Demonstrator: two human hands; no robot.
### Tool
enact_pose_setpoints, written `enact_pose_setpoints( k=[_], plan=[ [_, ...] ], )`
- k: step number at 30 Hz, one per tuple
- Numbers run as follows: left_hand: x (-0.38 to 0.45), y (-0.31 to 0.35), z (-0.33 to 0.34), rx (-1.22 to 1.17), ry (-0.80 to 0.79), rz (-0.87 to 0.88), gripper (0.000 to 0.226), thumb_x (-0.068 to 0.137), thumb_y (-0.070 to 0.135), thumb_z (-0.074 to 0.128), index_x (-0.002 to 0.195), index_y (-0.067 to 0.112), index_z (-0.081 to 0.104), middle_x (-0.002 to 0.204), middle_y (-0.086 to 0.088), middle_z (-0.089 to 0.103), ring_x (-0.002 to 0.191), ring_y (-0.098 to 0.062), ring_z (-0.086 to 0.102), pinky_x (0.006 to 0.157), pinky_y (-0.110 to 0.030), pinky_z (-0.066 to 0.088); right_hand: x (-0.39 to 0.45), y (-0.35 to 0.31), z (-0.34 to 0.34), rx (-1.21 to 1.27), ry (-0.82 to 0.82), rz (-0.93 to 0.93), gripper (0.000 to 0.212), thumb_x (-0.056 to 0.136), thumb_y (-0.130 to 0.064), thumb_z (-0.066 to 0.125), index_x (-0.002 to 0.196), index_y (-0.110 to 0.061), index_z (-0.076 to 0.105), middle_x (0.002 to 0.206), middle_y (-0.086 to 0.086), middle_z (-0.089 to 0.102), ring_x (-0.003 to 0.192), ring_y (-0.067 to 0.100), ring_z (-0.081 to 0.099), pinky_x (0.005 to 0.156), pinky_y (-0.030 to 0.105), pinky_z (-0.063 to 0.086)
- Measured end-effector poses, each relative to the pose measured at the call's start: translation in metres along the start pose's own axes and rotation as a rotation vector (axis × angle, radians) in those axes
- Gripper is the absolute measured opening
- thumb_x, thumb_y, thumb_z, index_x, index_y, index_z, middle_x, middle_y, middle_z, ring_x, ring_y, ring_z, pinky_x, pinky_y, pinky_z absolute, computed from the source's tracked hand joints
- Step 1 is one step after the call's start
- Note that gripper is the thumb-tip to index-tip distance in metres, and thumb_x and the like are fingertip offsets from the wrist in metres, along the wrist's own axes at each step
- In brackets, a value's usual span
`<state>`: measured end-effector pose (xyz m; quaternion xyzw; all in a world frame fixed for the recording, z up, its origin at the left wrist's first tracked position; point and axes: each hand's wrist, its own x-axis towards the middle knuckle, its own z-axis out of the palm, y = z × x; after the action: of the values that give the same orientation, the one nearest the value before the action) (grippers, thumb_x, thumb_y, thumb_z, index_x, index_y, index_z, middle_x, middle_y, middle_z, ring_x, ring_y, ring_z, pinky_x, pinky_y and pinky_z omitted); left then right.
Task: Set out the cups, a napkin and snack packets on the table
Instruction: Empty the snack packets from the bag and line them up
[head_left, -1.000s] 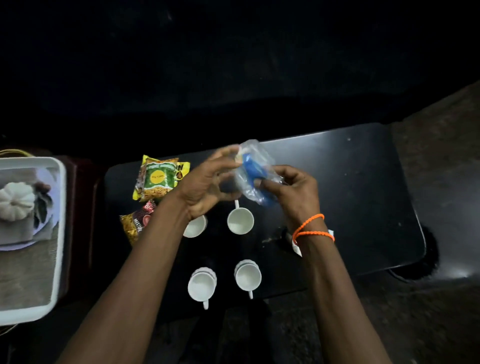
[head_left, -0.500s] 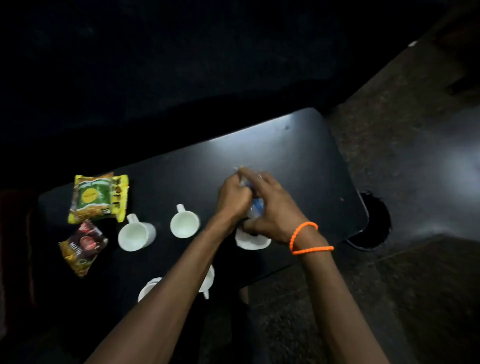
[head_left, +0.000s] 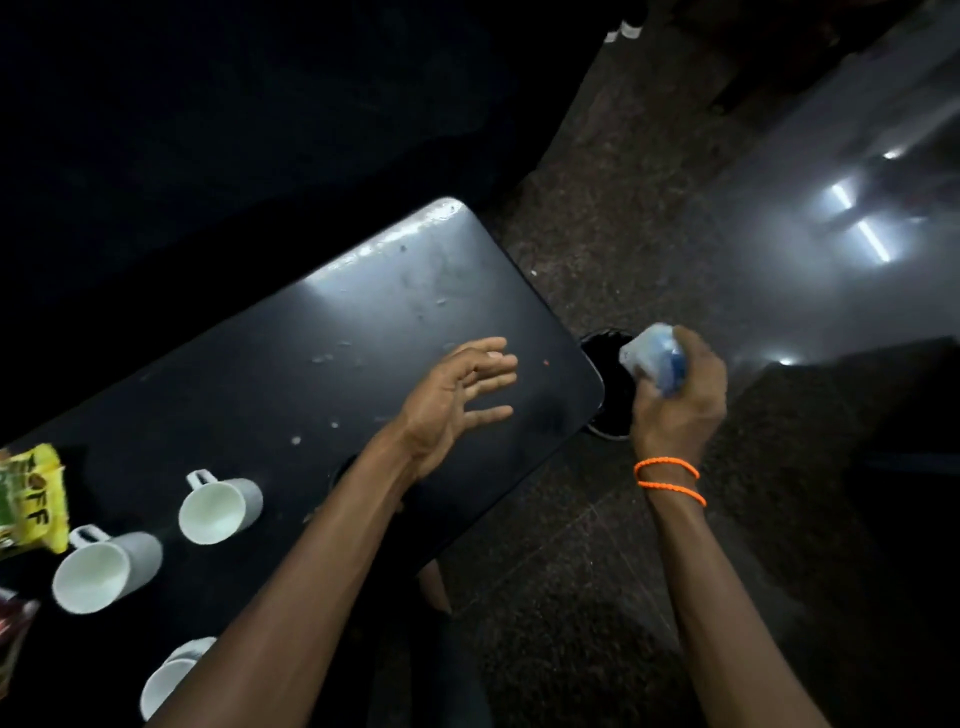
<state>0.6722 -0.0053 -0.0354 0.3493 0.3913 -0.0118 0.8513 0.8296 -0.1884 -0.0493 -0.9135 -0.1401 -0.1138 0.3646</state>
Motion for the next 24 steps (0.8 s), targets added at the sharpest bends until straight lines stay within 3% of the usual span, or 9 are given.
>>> enact_pose_setpoints(
  k=[3, 5, 7, 9, 11, 14, 19, 22, 24],
  plan=[
    [0.009, -0.008, 0.003, 0.008, 0.029, 0.010, 0.031, 0.104, 0.019, 0.049, 0.132, 0.016, 0.063, 0.138, -0.012, 0.067, 0.126, -0.025, 0.065, 0.099, -0.044, 0.055, 0.026, 0.034, 0.013, -0.066, -0.046, 0.019, 0.061, 0.072, 0.001, 0.066, 0.133, -0.003, 0.062, 0.131, 0.025, 0.058, 0.120, 0.037, 0.059, 0.105, 0.023, 0.042],
    [0.014, -0.012, 0.004, 0.018, 0.029, 0.017, 0.026, 0.104, 0.019, 0.050, 0.124, 0.020, 0.066, 0.133, -0.011, 0.069, 0.119, -0.024, 0.068, 0.094, -0.041, 0.056, 0.041, 0.056, 0.026, -0.192, -0.229, 0.086, 0.085, 0.069, -0.003, 0.080, 0.148, -0.011, 0.051, 0.150, 0.024, 0.044, 0.135, 0.041, 0.050, 0.114, 0.037, 0.042],
    [0.018, -0.015, 0.002, 0.028, 0.021, 0.035, 0.024, 0.103, 0.020, 0.051, 0.122, 0.021, 0.067, 0.129, -0.010, 0.072, 0.116, -0.023, 0.070, 0.092, -0.038, 0.058, 0.052, 0.079, 0.035, -0.334, -0.484, 0.166, 0.119, 0.063, -0.010, 0.093, 0.162, -0.023, 0.028, 0.168, 0.022, 0.017, 0.150, 0.046, 0.029, 0.121, 0.049, 0.035],
    [0.021, -0.014, -0.004, 0.040, 0.017, 0.067, 0.024, 0.101, 0.022, 0.055, 0.121, 0.021, 0.068, 0.124, -0.006, 0.075, 0.116, -0.023, 0.072, 0.090, -0.036, 0.060, 0.059, 0.094, 0.042, -0.391, -0.566, 0.277, 0.132, 0.063, -0.014, 0.096, 0.164, -0.031, 0.013, 0.172, 0.019, 0.002, 0.154, 0.050, 0.016, 0.120, 0.055, 0.031],
    [0.021, -0.010, -0.012, 0.036, 0.011, 0.095, 0.030, 0.093, 0.028, 0.060, 0.121, 0.022, 0.069, 0.120, -0.003, 0.077, 0.115, -0.022, 0.073, 0.090, -0.036, 0.060, 0.058, 0.099, 0.046, -0.381, -0.509, 0.303, 0.124, 0.069, -0.012, 0.092, 0.164, -0.028, 0.015, 0.172, 0.019, 0.006, 0.156, 0.047, 0.016, 0.121, 0.053, 0.031],
    [0.015, 0.000, -0.026, -0.022, 0.035, 0.129, 0.038, 0.085, 0.032, 0.061, 0.121, 0.021, 0.070, 0.117, -0.002, 0.078, 0.112, -0.020, 0.074, 0.091, -0.037, 0.059, 0.039, 0.079, 0.053, -0.291, -0.463, 0.168, 0.102, 0.075, -0.007, 0.083, 0.161, -0.014, 0.029, 0.166, 0.025, 0.024, 0.154, 0.039, 0.027, 0.125, 0.043, 0.028],
    [-0.008, 0.022, -0.061, -0.084, 0.128, 0.203, 0.029, 0.095, 0.022, 0.058, 0.122, 0.018, 0.068, 0.114, -0.003, 0.077, 0.106, -0.020, 0.074, 0.089, -0.037, 0.057, -0.011, 0.013, 0.080, -0.088, -0.468, 0.038, 0.079, 0.080, -0.008, 0.082, 0.149, 0.004, 0.045, 0.151, 0.027, 0.049, 0.142, 0.041, 0.046, 0.121, 0.038, 0.031],
    [-0.034, 0.036, -0.100, -0.116, 0.234, 0.264, 0.026, 0.100, 0.015, 0.053, 0.122, 0.016, 0.067, 0.113, -0.004, 0.076, 0.104, -0.020, 0.074, 0.089, -0.038, 0.055, -0.040, -0.040, 0.107, 0.052, -0.473, -0.026, 0.075, 0.082, -0.009, 0.081, 0.148, 0.000, 0.048, 0.146, 0.022, 0.053, 0.132, 0.038, 0.055, 0.115, 0.048, 0.043],
    [-0.055, 0.042, -0.133, -0.145, 0.315, 0.315, 0.026, 0.097, 0.019, 0.057, 0.120, 0.017, 0.068, 0.114, -0.005, 0.075, 0.104, -0.021, 0.073, 0.088, -0.037, 0.055, -0.062, -0.078, 0.127, 0.147, -0.508, -0.036, 0.072, 0.083, -0.010, 0.080, 0.148, -0.006, 0.049, 0.137, 0.018, 0.058, 0.112, 0.034, 0.064, 0.099, 0.053, 0.054]
  ],
)
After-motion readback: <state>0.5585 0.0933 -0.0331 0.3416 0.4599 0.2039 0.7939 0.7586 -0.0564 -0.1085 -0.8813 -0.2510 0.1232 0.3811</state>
